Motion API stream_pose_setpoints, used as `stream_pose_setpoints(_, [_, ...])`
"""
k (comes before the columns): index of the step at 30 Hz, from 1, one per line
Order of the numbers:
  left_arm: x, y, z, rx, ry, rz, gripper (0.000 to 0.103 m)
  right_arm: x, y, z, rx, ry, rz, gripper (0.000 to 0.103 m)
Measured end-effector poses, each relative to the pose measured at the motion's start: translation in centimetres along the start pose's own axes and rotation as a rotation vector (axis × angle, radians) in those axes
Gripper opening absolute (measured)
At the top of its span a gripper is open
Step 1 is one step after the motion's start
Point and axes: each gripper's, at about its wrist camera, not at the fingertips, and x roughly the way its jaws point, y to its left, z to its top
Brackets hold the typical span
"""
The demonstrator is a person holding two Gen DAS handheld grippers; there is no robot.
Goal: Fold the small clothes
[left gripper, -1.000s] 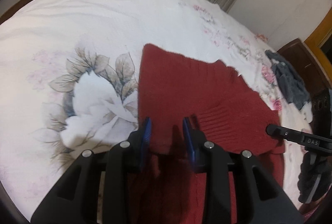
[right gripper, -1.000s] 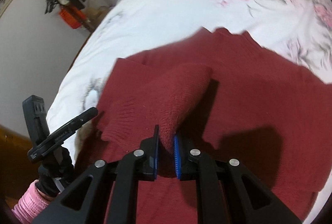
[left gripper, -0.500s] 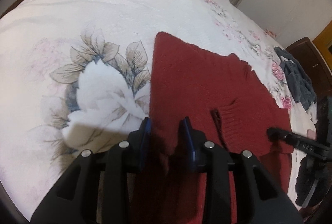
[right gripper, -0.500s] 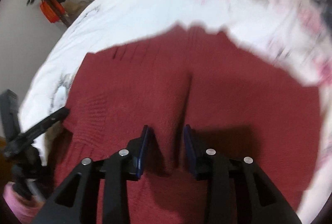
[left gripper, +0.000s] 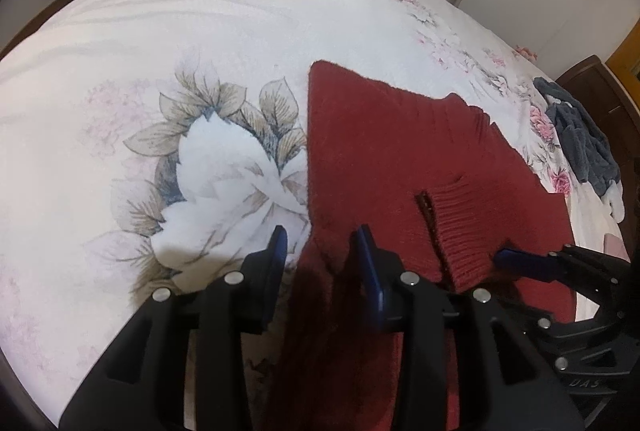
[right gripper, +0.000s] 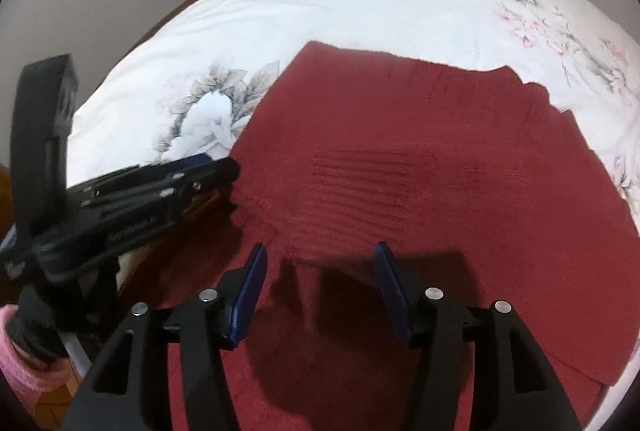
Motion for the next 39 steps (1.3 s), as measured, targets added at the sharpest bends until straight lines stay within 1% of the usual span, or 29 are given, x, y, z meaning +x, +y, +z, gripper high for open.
stream_pose_setpoints(1, [0.1,0.1,-0.1,-0.003,0.001,0.000,0.038,0.5,-0.2,0.2,0.003,0.012,-0.014,0.051])
stream_pose_setpoints(2, [0.2,0.1,-0.2,-0.007,0.001,-0.001,0.038,1.1,-0.3,0.3,0.006,0.026,-0.020,0.048])
stream_pose_setpoints(3, [0.3,0.1,-0.2,-0.006,0.001,0.001,0.039,1.5,-0.5,0.3,0.009,0.033,-0.015,0.042])
stream_pose_setpoints(4, [0.3,0.0,-0.3,-0.003,0.000,0.003,0.039,1.7,-0.7,0.2,0.012,0.035,-0.012,0.033])
stream_pose_setpoints(5, [0.4,-0.1,-0.3,0.001,0.000,0.006,0.039,1.6,-1.2,0.0,0.017,0.035,-0.012,0.029])
stream_pose_setpoints(7, [0.4,-0.2,-0.3,0.009,0.001,0.013,0.039,1.2,-1.8,-0.2,0.036,0.021,0.006,0.017])
stream_pose_setpoints(10, [0.4,-0.2,-0.3,0.010,0.002,0.016,0.039,-0.4,-3.7,-0.4,0.100,-0.018,0.072,0.015])
stream_pose_setpoints(14, [0.5,-0.3,-0.4,0.015,0.000,0.023,0.039,-4.0,-7.4,-1.3,0.207,-0.094,0.154,0.015])
stream_pose_setpoints(18, [0.6,-0.5,-0.4,0.015,-0.004,0.030,0.039,-6.8,-11.6,-2.7,0.322,-0.148,0.198,0.015])
stream_pose_setpoints(23, [0.8,-0.9,-0.4,0.025,-0.008,0.041,0.039,-9.3,-16.3,-4.9,0.415,-0.197,0.171,0.015])
stream_pose_setpoints(26, [0.9,-0.9,-0.4,0.027,-0.010,0.048,0.040,-10.4,-19.2,-6.8,0.469,-0.212,0.124,0.015])
stream_pose_setpoints(27, [0.9,-1.0,-0.5,0.027,-0.010,0.051,0.040,-9.7,-20.0,-6.6,0.482,-0.210,0.116,0.015])
stream_pose_setpoints(34, [1.1,-1.2,-0.4,0.035,-0.008,0.065,0.040,-9.1,-25.4,-10.3,0.603,-0.171,0.031,0.017])
stream_pose_setpoints(36, [0.9,-1.3,-0.2,0.037,-0.008,0.071,0.040,-8.3,-27.1,-11.7,0.654,-0.139,0.054,0.020])
stream_pose_setpoints(38, [0.1,-1.6,0.2,0.042,-0.034,0.080,0.040,-7.9,-27.9,-12.9,0.679,-0.119,0.070,0.023])
stream_pose_setpoints(39, [-0.5,-2.1,0.4,0.053,-0.057,0.081,0.040,-7.7,-28.1,-13.2,0.684,-0.116,0.072,0.030])
